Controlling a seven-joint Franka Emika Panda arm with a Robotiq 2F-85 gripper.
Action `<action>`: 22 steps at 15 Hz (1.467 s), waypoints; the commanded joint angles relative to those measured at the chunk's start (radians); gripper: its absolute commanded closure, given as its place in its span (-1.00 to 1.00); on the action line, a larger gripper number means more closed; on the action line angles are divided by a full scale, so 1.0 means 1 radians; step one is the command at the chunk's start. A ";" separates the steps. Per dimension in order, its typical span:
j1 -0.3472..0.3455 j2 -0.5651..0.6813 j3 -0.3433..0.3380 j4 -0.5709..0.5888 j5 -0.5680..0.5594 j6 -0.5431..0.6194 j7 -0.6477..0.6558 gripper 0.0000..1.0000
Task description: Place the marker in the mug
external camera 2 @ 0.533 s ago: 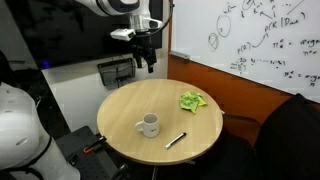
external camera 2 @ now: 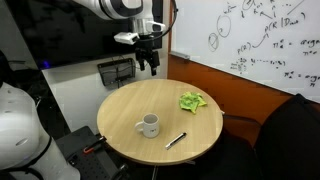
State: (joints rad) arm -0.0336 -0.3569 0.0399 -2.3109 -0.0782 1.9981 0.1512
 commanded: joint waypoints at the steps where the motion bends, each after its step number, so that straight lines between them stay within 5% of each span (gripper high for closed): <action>1: -0.027 0.116 -0.048 -0.005 -0.042 0.146 -0.050 -1.00; 8: -0.069 0.453 -0.162 0.026 0.128 0.449 -0.318 -1.00; 22: -0.223 0.914 -0.111 0.289 0.165 0.498 -0.412 -1.00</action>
State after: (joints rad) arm -0.2184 0.5035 -0.1121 -2.0902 0.0578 2.5024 -0.2108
